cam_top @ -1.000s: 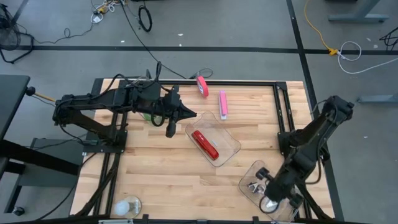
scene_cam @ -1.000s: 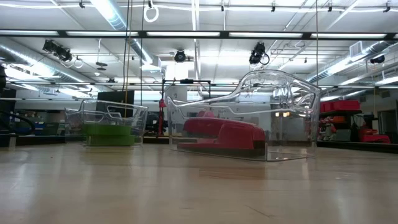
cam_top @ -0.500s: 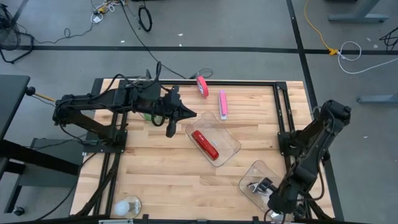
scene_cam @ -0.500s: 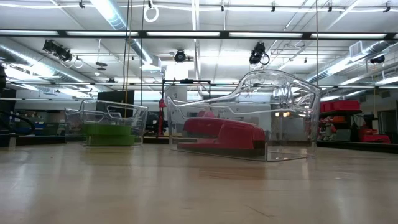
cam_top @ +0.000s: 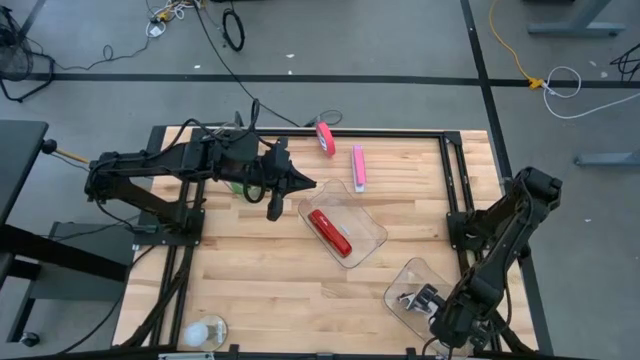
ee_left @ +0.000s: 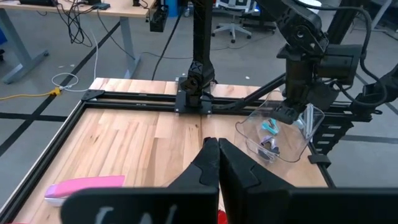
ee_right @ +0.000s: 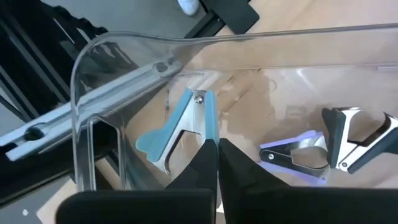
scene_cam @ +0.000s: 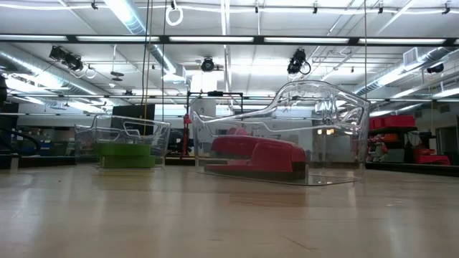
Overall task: Pick and place Stapler, Stapler remover, tape
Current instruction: Put the sky blue staple remover into the bottom transparent bin, then put the pink stapler into the center transparent bin
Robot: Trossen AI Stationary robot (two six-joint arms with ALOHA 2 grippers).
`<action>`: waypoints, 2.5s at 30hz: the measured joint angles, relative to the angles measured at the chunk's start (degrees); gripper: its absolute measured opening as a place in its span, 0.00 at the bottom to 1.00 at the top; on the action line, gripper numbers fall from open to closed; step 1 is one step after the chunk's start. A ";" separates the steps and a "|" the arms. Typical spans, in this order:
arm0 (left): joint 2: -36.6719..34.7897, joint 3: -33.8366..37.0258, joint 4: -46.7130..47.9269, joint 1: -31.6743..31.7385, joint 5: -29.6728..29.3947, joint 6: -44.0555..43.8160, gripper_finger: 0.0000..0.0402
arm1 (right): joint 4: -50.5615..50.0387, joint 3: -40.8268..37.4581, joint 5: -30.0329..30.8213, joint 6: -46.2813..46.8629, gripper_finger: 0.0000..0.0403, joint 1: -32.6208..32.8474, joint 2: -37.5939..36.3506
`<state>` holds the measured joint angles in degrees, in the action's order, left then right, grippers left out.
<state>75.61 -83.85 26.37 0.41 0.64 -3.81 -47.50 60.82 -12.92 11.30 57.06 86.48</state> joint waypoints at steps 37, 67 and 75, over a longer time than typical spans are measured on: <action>0.00 -0.02 -1.28 0.02 -0.02 0.07 0.00 | -3.74 0.00 1.70 4.28 0.30 -3.56 -3.00; -0.37 -0.17 -2.49 0.17 -4.33 1.25 0.00 | -17.84 0.00 21.20 -4.69 0.30 -39.18 -25.42; -0.37 -0.17 -2.54 0.17 -5.53 1.03 0.05 | -6.54 0.00 21.08 -11.27 0.30 -51.16 -25.42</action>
<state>75.24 -84.03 23.83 0.58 -4.89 -2.79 -54.04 60.82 8.16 0.04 5.90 61.06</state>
